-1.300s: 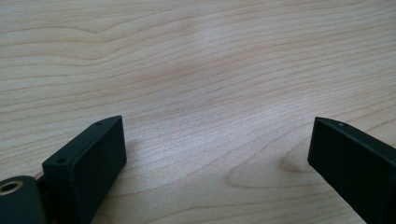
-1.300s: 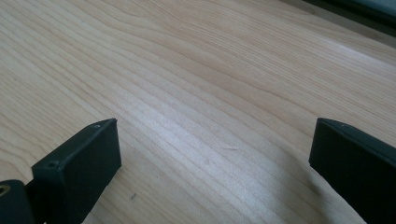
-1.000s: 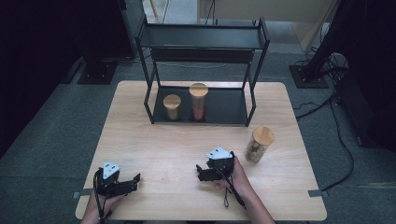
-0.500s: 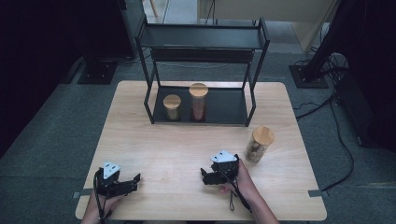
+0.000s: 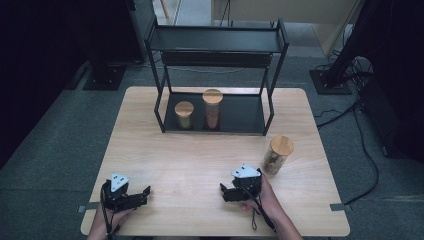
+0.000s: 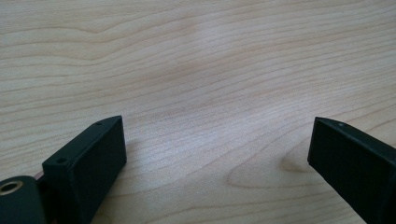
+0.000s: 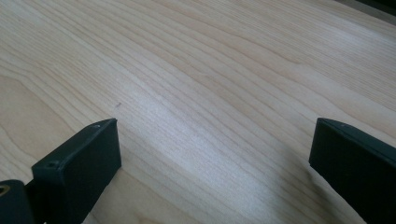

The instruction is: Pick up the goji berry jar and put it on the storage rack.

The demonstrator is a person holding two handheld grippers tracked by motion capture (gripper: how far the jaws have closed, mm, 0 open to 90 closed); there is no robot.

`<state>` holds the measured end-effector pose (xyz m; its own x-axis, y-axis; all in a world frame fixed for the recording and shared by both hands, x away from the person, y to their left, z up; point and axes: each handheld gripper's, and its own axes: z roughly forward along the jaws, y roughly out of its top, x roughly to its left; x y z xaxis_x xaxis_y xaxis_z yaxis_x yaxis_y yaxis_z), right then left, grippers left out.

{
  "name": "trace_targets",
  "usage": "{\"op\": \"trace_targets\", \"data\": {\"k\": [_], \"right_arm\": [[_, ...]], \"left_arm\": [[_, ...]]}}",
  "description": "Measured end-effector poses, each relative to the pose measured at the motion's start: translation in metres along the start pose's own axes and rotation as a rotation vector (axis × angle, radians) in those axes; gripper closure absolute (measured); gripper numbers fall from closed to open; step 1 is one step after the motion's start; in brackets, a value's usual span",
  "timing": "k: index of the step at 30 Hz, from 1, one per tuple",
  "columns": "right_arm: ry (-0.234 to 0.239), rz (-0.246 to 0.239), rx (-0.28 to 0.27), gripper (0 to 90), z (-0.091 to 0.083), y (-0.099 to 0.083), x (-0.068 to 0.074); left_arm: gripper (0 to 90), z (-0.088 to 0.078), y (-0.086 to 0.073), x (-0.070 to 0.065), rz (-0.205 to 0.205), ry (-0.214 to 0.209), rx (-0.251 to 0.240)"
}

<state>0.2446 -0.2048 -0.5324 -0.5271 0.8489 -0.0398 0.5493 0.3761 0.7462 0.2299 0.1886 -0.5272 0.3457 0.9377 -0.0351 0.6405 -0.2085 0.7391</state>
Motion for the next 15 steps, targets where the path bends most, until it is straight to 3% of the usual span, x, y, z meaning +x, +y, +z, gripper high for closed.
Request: {"op": "trace_targets", "data": {"k": [8,15], "right_arm": [[-0.029,-0.017,-0.011,1.7,-0.008,-0.007,-0.004],[-0.032,0.005,-0.006,1.8,-0.017,-0.016,-0.012]], "left_arm": [[4.6,0.0,0.0,0.0,0.003,0.001,0.001],[4.6,0.0,0.0,-0.001,0.004,0.005,0.001]]}}
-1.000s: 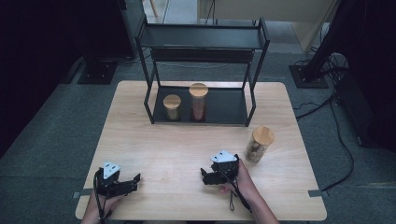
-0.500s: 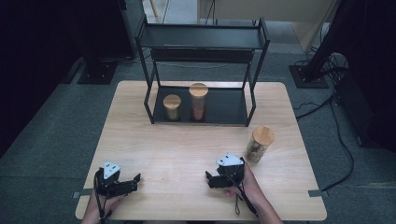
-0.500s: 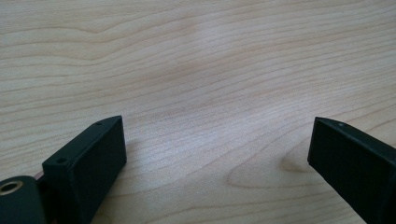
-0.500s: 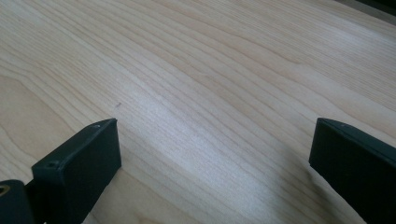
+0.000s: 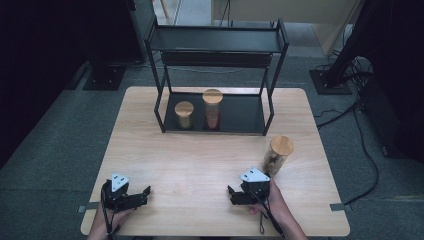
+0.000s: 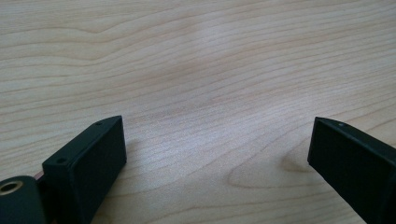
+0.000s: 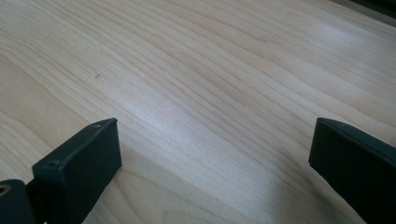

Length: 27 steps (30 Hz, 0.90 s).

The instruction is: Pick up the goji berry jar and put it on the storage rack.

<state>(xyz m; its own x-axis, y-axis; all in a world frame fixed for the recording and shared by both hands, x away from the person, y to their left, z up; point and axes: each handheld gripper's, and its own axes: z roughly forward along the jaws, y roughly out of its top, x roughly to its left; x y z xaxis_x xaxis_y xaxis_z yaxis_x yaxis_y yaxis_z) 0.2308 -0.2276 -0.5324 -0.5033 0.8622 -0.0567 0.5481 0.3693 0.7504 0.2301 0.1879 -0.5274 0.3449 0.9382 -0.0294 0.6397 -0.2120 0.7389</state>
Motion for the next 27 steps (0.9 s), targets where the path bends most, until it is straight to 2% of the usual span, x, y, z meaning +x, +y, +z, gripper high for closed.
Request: {"op": "trace_targets", "data": {"k": [8,20,27], "right_arm": [[-0.006,0.028,-0.002,1.9,-0.01,-0.009,-0.011],[-0.021,0.023,-0.007,1.9,-0.022,-0.018,-0.021],[-0.036,0.037,-0.005,2.0,-0.03,-0.025,-0.029]], "left_arm": [[4.6,0.0,0.0,0.0,0.003,0.002,0.003],[4.6,0.0,0.0,0.0,0.004,0.003,0.003],[4.6,0.0,0.0,0.0,0.001,0.002,0.002]]}}
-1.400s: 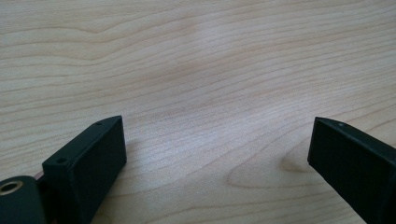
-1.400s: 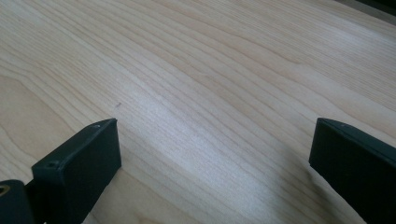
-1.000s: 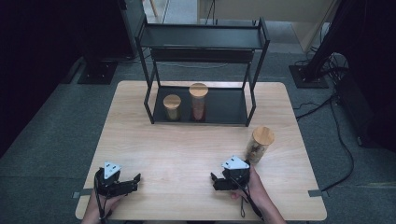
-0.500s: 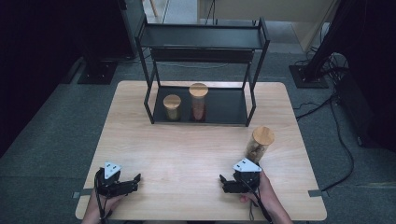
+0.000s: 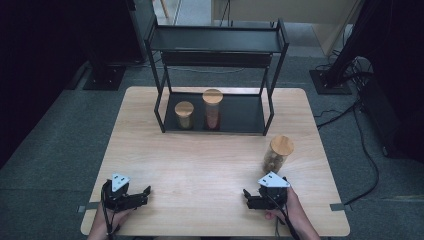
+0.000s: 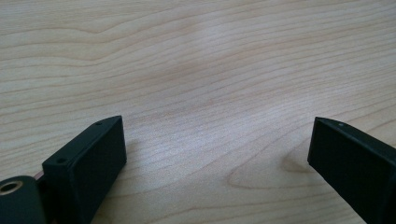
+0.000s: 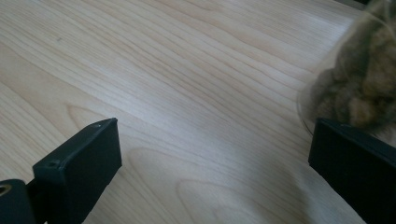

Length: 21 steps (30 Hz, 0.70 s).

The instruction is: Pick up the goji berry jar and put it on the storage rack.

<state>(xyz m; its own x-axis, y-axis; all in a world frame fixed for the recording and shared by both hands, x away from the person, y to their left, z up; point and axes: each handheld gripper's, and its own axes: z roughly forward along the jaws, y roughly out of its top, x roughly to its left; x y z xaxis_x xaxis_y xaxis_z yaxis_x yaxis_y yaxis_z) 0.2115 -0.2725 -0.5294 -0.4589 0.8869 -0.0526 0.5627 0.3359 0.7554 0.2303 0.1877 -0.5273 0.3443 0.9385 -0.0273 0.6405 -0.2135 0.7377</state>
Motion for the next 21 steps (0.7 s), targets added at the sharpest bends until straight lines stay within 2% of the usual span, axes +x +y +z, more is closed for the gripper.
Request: {"op": "trace_targets", "data": {"k": [7,21], "right_arm": [[-0.007,0.021,-0.006,2.0,-0.008,-0.006,-0.01],[-0.047,0.028,-0.001,2.0,-0.019,-0.014,-0.03]], "left_arm": [[4.6,0.0,0.0,0.0,-0.002,0.002,-0.001],[4.6,0.0,0.0,0.0,-0.004,0.004,-0.001]]}}
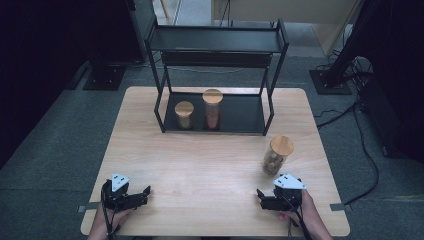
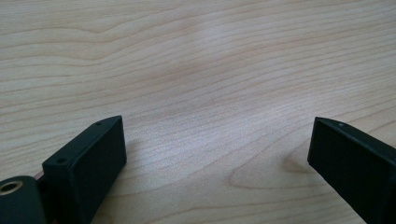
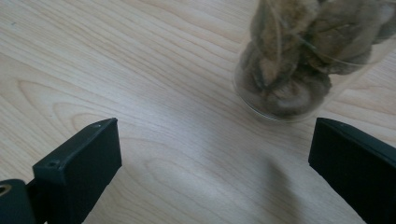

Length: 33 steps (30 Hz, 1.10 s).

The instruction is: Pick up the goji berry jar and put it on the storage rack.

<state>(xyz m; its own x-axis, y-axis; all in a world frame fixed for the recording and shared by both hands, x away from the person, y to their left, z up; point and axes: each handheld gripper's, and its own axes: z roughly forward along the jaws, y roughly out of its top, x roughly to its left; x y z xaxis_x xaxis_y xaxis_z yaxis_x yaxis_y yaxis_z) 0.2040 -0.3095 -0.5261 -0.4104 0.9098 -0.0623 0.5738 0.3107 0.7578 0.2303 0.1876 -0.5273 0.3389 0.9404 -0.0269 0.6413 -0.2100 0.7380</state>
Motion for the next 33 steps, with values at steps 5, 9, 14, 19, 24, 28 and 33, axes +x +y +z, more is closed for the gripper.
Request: {"op": "trace_targets", "data": {"k": [5,9,14,19,24,28,33], "right_arm": [[-0.014,0.013,0.001,1.9,-0.002,-0.005,-0.007],[-0.026,0.026,0.002,2.0,-0.006,-0.011,-0.016],[-0.047,0.051,-0.004,2.0,-0.014,-0.02,-0.031],[-0.066,0.066,-0.007,2.0,-0.02,-0.025,-0.043],[-0.075,0.069,-0.006,1.9,-0.025,-0.031,-0.051],[-0.064,0.064,0.001,1.9,-0.027,-0.036,-0.056],[-0.051,0.062,-0.008,2.0,-0.031,-0.041,-0.061]], "left_arm": [[4.6,0.0,0.0,0.0,-0.003,-0.001,-0.001],[4.6,0.0,0.0,0.0,-0.003,0.0,-0.001],[4.6,0.0,0.0,0.0,0.001,0.002,0.0],[4.6,0.0,0.0,0.0,0.0,0.004,0.001],[4.6,0.0,0.0,0.0,0.0,0.006,0.001],[4.6,0.0,0.0,-0.001,0.003,0.014,0.005],[4.6,0.0,0.0,-0.001,0.001,0.018,0.005]]}}
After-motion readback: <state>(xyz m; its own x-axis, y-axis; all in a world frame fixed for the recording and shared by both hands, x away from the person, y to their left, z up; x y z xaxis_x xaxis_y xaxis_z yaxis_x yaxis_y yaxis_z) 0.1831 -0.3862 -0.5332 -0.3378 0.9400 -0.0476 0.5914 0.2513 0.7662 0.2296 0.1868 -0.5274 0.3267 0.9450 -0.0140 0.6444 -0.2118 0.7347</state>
